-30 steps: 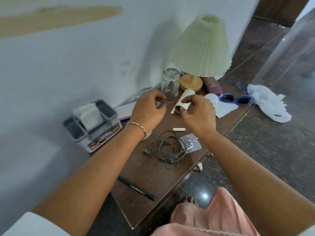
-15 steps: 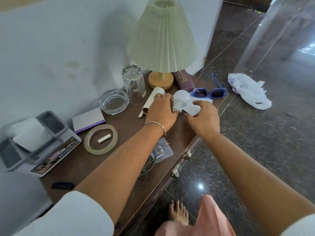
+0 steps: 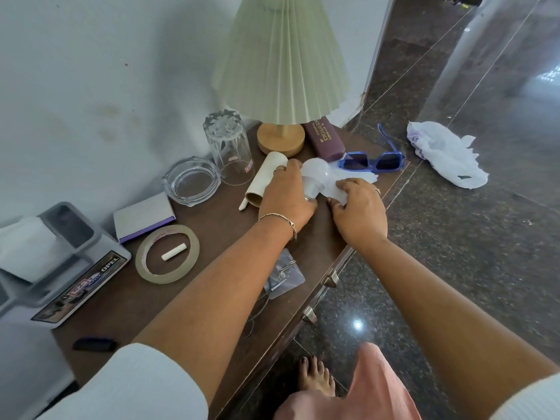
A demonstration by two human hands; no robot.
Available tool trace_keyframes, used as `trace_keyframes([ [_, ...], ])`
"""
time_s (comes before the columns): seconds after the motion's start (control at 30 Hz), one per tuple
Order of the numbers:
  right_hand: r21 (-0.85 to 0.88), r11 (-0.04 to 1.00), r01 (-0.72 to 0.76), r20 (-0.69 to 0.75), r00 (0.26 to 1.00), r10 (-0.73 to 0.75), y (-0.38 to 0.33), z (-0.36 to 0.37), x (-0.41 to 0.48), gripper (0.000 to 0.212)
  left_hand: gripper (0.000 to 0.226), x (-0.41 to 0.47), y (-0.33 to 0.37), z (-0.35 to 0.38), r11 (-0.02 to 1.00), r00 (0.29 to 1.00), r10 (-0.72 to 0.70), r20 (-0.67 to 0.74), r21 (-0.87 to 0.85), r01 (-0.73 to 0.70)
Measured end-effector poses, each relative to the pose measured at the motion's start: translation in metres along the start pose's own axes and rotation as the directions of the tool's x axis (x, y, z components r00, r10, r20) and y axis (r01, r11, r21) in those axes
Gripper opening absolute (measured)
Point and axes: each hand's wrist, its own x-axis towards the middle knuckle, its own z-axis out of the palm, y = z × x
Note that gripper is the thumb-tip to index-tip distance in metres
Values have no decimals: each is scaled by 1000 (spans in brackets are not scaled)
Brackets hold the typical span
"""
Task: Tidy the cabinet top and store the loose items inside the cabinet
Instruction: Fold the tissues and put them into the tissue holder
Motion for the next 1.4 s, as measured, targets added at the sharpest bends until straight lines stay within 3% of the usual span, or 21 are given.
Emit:
trace_keyframes([
  [0.37,-60,997,49,-56,997,-52,-7,0,-3,19,79,-22,-16,-16,991,999,40,-28,127,-36],
  [0.57,15,997,74,-85,994,-72,-4,-2,-9,14,71,-30,-21,-18,988,999,34,-27,153,-30],
  [0.67,183,982,41,-115,993,-20,-3,-2,-12,12,71,-33,-22,-19,989,999,40,-26,147,-35],
  [0.83,465,885,-15,-126,989,83,-5,-4,-14,14,72,-38,-24,-20,992,999,27,-31,126,-23],
  [1.0,575,815,-71,-97,983,155,-3,-2,-13,11,72,-38,-23,-20,992,999,14,-43,127,-8],
  [1.23,762,635,-128,-57,963,263,-7,-8,-8,6,74,-39,-22,-21,976,998,10,-66,219,4],
  [1.4,839,517,-169,-2,949,314,-15,-17,-12,7,82,-40,-19,-25,963,987,17,-158,269,27],
])
